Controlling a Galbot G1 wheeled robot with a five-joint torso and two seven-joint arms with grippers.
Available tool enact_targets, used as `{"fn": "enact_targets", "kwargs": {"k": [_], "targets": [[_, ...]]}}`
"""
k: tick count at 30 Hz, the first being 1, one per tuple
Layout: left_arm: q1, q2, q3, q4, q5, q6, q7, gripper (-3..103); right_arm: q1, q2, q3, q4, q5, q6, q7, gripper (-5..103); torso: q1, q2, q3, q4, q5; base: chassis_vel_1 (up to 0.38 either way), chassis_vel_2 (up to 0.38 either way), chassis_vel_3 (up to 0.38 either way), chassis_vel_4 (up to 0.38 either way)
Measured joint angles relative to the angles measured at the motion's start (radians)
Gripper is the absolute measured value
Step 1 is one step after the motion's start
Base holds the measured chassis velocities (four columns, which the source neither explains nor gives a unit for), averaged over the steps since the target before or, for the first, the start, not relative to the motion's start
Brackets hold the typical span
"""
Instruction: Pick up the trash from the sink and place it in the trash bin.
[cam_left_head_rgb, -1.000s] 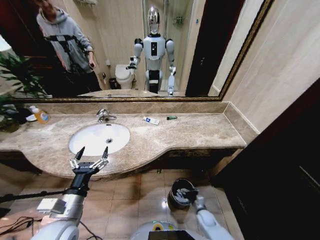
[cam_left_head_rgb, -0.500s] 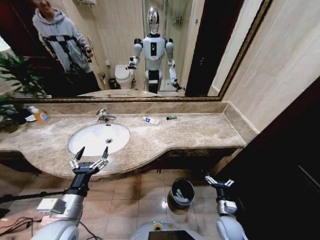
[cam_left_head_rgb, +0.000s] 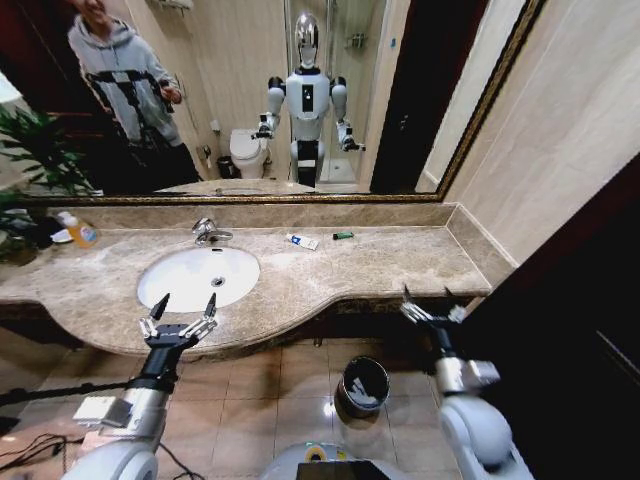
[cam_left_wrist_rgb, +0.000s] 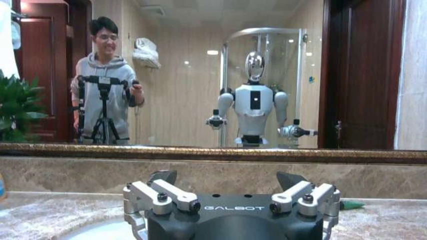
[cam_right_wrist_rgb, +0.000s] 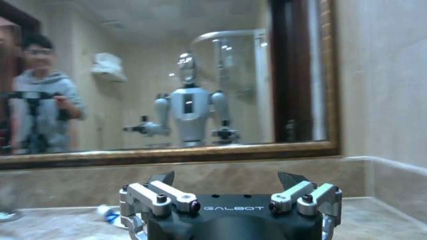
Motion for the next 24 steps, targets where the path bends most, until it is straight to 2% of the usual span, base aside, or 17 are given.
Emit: {"fn": "enact_targets", "kwargs": {"k": [4, 5, 8, 13, 17, 24], "targets": [[0.000, 0.000, 0.000, 0.000, 0.000, 0.000, 0.000, 100, 0.184, -0.041, -0.064, -0.095, 0.005, -0.056, -0.074, 100, 0.000, 0.000, 0.000, 0.0000, -0.0001, 0.000, 0.000, 0.000, 0.000], [0.000, 0.000, 0.000, 0.000, 0.000, 0.000, 0.000, 100, 0.184, -0.041, -0.064, -0.095, 0.005, -0.056, -0.074, 100, 0.000, 0.000, 0.000, 0.0000, -0.0001, 0.000, 0.000, 0.000, 0.000], [0.000, 0.000, 0.000, 0.000, 0.000, 0.000, 0.000, 100, 0.338, -0.057, -0.118, -0.173, 0.027, -0.096, -0.097, 100, 0.000, 0.000, 0.000, 0.0001, -0.0002, 0.000, 0.000, 0.000, 0.000], [0.000, 0.000, 0.000, 0.000, 0.000, 0.000, 0.000, 100, 0.436, -0.072, -0.187, -0.250, 0.041, -0.110, -0.117, 100, 0.000, 0.000, 0.000, 0.0000, -0.0003, 0.000, 0.000, 0.000, 0.000], [0.000, 0.000, 0.000, 0.000, 0.000, 0.000, 0.000, 100, 0.557, -0.084, -0.311, -0.392, 0.057, -0.120, -0.152, 100, 0.000, 0.000, 0.000, -0.0001, -0.0002, 0.000, 0.000, 0.000, 0.000], [0.000, 0.000, 0.000, 0.000, 0.000, 0.000, 0.000, 100, 0.745, -0.062, -0.428, -0.590, 0.088, -0.118, -0.163, 100, 0.000, 0.000, 0.000, 0.0001, -0.0004, 0.000, 0.000, 0.000, 0.000]]}}
